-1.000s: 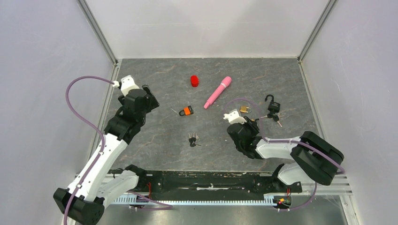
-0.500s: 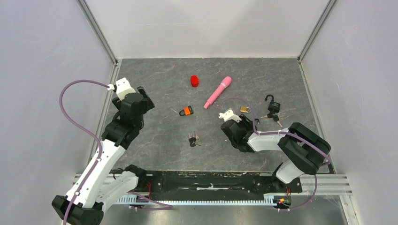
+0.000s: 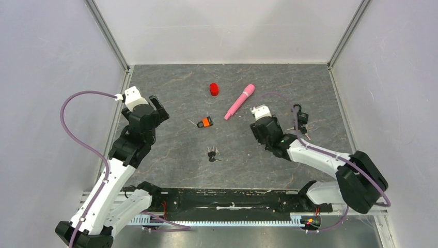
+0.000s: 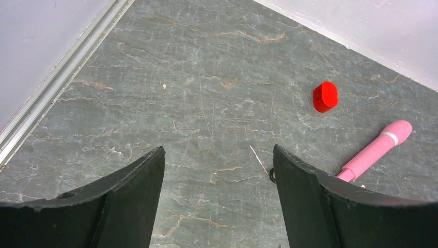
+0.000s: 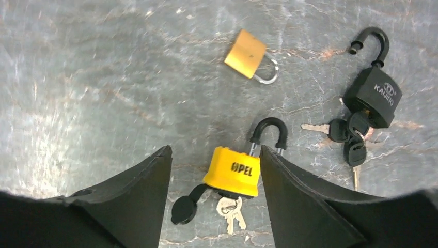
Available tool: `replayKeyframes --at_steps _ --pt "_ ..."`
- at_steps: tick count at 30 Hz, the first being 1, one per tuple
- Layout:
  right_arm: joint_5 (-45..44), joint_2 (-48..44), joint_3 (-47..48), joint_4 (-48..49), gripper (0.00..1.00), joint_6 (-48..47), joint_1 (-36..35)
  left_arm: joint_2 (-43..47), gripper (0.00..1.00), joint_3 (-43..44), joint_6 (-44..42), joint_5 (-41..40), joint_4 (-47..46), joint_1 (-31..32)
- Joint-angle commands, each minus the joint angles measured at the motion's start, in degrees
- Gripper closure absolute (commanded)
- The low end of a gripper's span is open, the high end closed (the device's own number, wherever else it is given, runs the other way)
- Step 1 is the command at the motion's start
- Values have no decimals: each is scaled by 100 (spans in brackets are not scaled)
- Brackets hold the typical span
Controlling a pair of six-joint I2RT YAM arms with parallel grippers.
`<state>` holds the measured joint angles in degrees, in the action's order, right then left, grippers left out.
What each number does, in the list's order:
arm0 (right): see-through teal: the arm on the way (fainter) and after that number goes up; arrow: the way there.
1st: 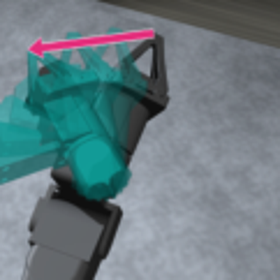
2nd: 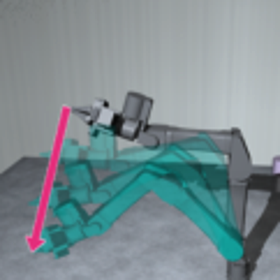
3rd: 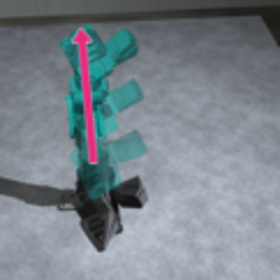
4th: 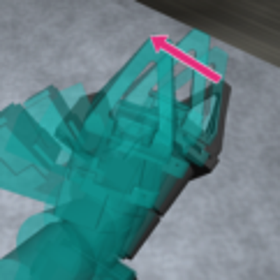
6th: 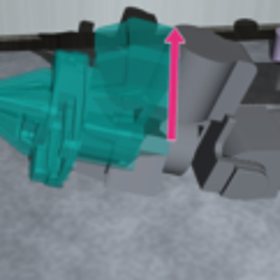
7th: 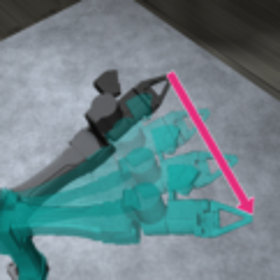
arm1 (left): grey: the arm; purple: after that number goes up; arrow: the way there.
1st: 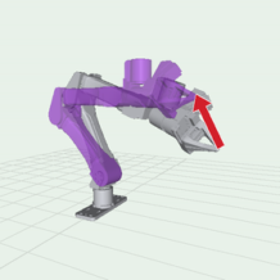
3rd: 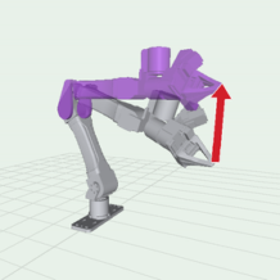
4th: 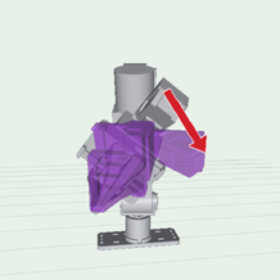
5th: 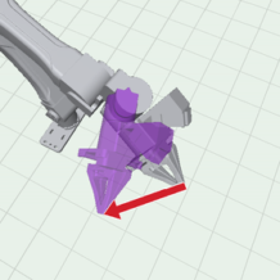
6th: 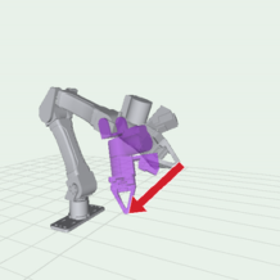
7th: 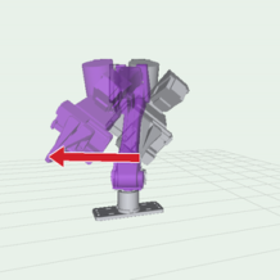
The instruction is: Unlock with the key
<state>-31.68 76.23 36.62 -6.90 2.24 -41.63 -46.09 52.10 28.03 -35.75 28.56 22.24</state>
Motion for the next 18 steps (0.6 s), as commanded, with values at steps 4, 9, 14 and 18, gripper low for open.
replayKeyframes --at_steps 4,9,14,18 --pt "1421 -601 -756 1138 57 438 1200 82 19 37 0 490 -193 -35" --pt "1831 -624 -1196 1864 70 413 1681 -242 19 -78 508 1940 -205 -22" --pt "1946 -537 -1702 2784 70 627 2052 -565 17 -120 467 2233 -193 -26" --pt "1850 -308 -1868 2897 62 794 2156 -554 17 -233 362 2042 -319 -27"
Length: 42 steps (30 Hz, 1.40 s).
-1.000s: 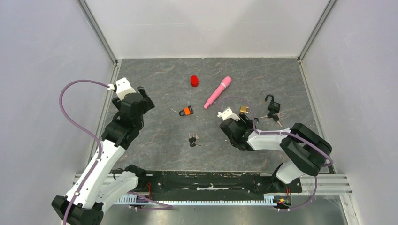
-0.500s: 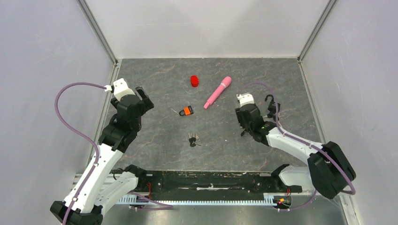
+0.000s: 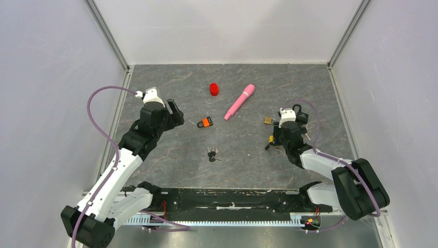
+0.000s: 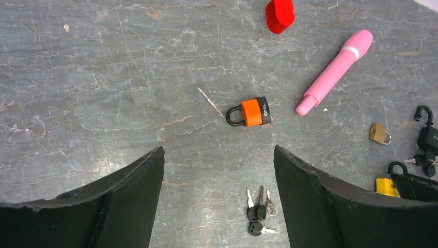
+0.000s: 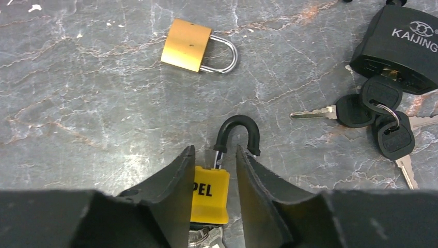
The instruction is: Unlock with the key
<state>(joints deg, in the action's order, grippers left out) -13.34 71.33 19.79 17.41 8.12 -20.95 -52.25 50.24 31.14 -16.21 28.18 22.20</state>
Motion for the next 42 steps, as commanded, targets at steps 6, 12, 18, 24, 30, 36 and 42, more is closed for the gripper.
replayKeyframes --at_steps 6,12,18,24,30,36,42 --pt "48 232 -431 487 51 486 290 -41 17 -117 -44 177 -340 -20" --pt "387 -136 108 -95 37 333 295 -257 17 -93 -79 316 -279 -19" --pt "1062 -553 780 -439 32 246 161 -536 16 -5 84 353 -101 -23" --pt "1713 -255 1356 -227 31 -96 -449 -893 14 251 206 215 271 -47" --pt "2495 1114 2301 192 29 -572 -1199 -973 12 211 321 302 428 -389" --pt "2674 2458 3358 336 28 -620 -1444 -1259 12 200 472 400 459 -630" --pt "2512 2460 3050 673 28 -334 -1497 -2317 20 408 1258 1020 402 -611"
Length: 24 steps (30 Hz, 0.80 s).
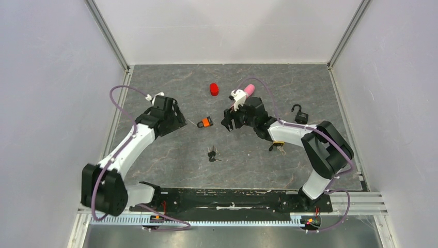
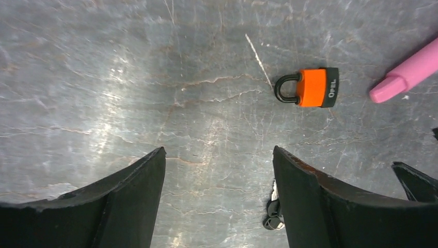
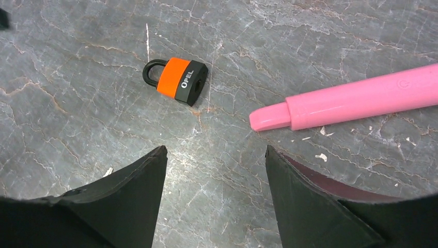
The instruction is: Unlock with the key
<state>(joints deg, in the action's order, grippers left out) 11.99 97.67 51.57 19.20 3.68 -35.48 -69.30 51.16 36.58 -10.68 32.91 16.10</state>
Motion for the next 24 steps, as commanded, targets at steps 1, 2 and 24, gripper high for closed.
replayKeyframes --at_steps 1,2,24 --pt "-105 -277 -243 489 28 113 -54 -908 23 414 813 550 -101 12" --pt "-186 -398 -381 481 28 107 -70 -1103 25 507 897 617 -113 24" --pt "-764 -2575 -2450 517 28 62 -99 -3933 50 2170 1296 207 37 671"
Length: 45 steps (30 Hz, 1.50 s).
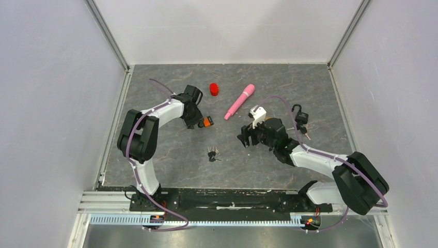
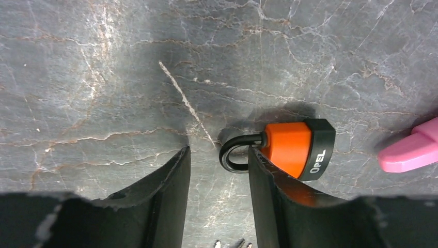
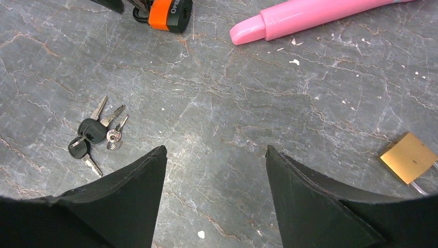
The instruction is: Unlock with the key
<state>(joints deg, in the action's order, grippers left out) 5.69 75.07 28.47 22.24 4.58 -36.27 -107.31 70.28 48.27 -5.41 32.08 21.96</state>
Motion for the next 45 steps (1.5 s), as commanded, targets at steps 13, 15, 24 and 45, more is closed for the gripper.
replayKeyframes --at_steps 13,15,24,45 --pt "120 -605 -351 299 27 19 -20 -413 75 383 -473 -732 386 477" --pt "294 -611 -366 331 27 26 -19 -333 79 415 -863 -874 363 738" --pt "607 -556 -406 647 26 610 -20 796 98 -228 -2408 -926 -649 1329" --pt "1942 696 -192 1957 23 1438 206 2009 83 -1029 -2930 -737 -1798 1575"
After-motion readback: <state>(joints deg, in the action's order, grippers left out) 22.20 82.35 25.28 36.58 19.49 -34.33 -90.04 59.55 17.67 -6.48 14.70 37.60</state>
